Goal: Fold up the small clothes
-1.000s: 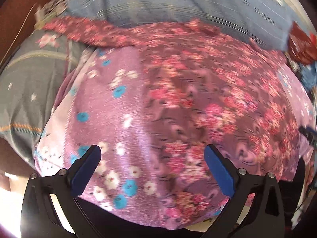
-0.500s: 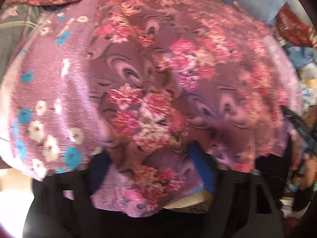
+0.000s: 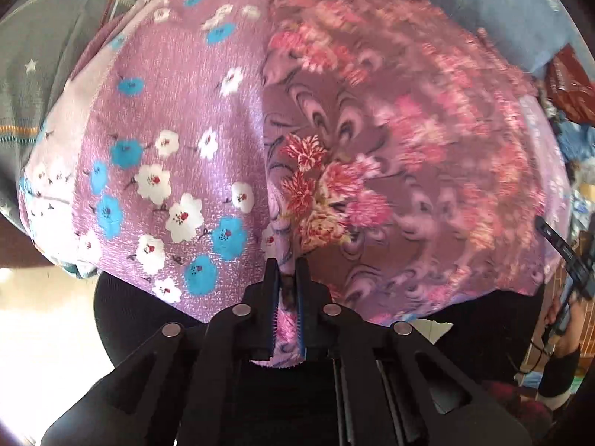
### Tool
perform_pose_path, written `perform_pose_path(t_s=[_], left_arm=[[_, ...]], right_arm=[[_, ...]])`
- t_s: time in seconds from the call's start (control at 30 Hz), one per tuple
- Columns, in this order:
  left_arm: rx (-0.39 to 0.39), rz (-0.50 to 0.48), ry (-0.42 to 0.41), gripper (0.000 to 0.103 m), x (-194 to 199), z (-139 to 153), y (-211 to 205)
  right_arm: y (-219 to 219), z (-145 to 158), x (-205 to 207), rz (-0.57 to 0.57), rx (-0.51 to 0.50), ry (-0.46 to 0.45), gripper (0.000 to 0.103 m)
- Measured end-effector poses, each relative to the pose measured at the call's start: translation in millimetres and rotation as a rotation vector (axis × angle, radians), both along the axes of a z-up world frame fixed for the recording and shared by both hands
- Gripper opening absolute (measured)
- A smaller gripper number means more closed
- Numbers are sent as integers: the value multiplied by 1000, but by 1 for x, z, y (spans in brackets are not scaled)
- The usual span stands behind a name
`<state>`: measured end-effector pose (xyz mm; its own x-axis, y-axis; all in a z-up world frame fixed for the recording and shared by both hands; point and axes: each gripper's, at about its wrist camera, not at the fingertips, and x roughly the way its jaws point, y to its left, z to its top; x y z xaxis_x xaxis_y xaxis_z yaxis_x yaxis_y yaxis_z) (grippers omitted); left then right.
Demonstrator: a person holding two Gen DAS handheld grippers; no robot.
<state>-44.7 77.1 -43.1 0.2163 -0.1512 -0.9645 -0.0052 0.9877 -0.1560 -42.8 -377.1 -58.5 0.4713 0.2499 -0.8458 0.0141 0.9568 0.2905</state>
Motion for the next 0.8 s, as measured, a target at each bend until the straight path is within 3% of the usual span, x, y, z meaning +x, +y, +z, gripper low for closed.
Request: perform_pose_path(t_s=[0.07,0.1,0.13,0.17,0.2,0.23,0.33,0.4,0.5,0.53,0.6,0.67,0.7,0.8], left_arm=[[22,-37,-95,11,-2,26,-2],[41,-58,-153,27,1,42,-5],[46,-70,-197,52,7,53,-8],[48,-73,-244,62,14,61,-11],[45,-66,-294,67,26,69,-15],[38,-68,-340,67,39,75,-22],[41,-65,-381,67,88,64,-37],[47,-42,-349,67,115,42,-50],[108,-44,-231,67,145,-1,-65],[124,-56,-204,67,147,-11,-66],[116,-79,-256,67,144,-8,-65],[60,-110,-267,67,146,1,-63],[33,-107,-274,67,148,4,-61],[-54,-85,-307,67,163,18,-59]], right_arm=[[-1,10,4,-5,20,-19,10],[-5,22,9,-6,59,-52,10],[-5,31,16,-9,79,-87,13],[-7,43,27,-17,91,-134,17],[-7,51,39,-25,86,-167,29],[-6,56,49,-30,79,-191,35],[1,57,93,-33,70,-232,34],[9,44,123,-26,77,-223,30],[21,12,146,-7,19,-124,19],[21,16,145,2,18,-159,19],[9,25,152,4,75,-123,19],[-27,42,158,-86,137,-176,22],[-61,53,165,-184,149,-216,24],[-137,60,185,-443,136,-224,37]])
